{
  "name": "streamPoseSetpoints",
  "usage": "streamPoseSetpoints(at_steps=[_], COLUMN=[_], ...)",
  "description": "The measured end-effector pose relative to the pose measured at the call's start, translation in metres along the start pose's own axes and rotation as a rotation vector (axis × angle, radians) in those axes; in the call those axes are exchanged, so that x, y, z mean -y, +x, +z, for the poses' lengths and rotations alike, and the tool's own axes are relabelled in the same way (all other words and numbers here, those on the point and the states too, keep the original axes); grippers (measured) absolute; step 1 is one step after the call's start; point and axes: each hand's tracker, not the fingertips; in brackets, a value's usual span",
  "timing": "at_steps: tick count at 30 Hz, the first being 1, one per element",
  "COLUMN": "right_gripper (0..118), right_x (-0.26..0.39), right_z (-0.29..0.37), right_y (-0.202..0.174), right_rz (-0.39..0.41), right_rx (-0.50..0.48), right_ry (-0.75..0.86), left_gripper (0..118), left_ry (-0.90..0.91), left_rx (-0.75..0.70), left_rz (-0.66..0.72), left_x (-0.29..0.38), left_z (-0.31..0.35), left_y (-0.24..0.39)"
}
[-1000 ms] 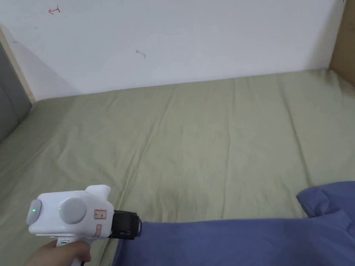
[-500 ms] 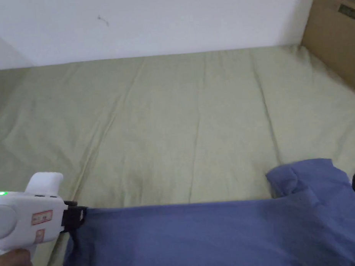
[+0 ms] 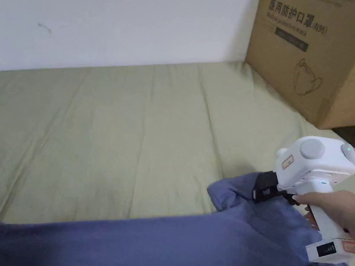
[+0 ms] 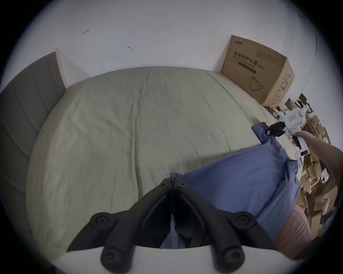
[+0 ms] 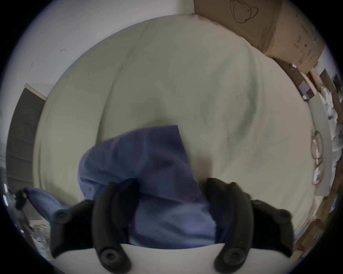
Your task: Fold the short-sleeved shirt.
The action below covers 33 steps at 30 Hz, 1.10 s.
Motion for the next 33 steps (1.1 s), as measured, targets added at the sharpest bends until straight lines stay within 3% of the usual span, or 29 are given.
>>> streamPoseSetpoints(at_steps=[1,3,7,9,13,16,20,24,29,33], right_gripper=[54,1,1,1,1,1,1,1,1,1], right_x=[0.005,0.014,0.027,0.027,0.028,0.035,0.067,0.138,0.250,0.294], right_z=[0.008,0.016,0.043,0.069,0.111,0.137,0.163,0.183,0.195,0.155], right_y=[-0.007,-0.012,-0.012,-0.013,-0.004,0.001,0.012,0.026,0.054,0.064], right_rz=[0.073,0.143,0.105,0.125,-0.006,-0.044,-0.020,-0.004,-0.052,-0.019], right_rx=[0.084,0.046,-0.045,0.039,-0.019,-0.033,-0.061,-0.066,-0.080,-0.037], right_ry=[0.045,0.031,0.129,0.303,0.459,0.524,0.527,0.500,0.441,0.339], left_gripper=[0,0,0,0,0,0,0,0,0,0], left_ry=[-0.002,-0.010,-0.001,0.042,0.173,0.231,0.217,0.173,0.050,-0.035], left_rx=[-0.008,-0.012,-0.035,-0.067,-0.060,-0.021,0.002,0.045,0.132,0.114], left_rz=[-0.009,-0.010,0.016,0.032,0.131,0.149,0.089,0.032,0.094,0.158], left_x=[0.001,0.000,0.003,0.001,-0.010,-0.017,-0.006,0.044,0.132,0.185], left_z=[0.000,-0.003,-0.002,0.001,0.011,0.022,0.045,0.080,0.110,0.099], left_y=[0.000,-0.002,-0.004,-0.007,-0.016,-0.016,-0.007,0.001,0.003,0.004])
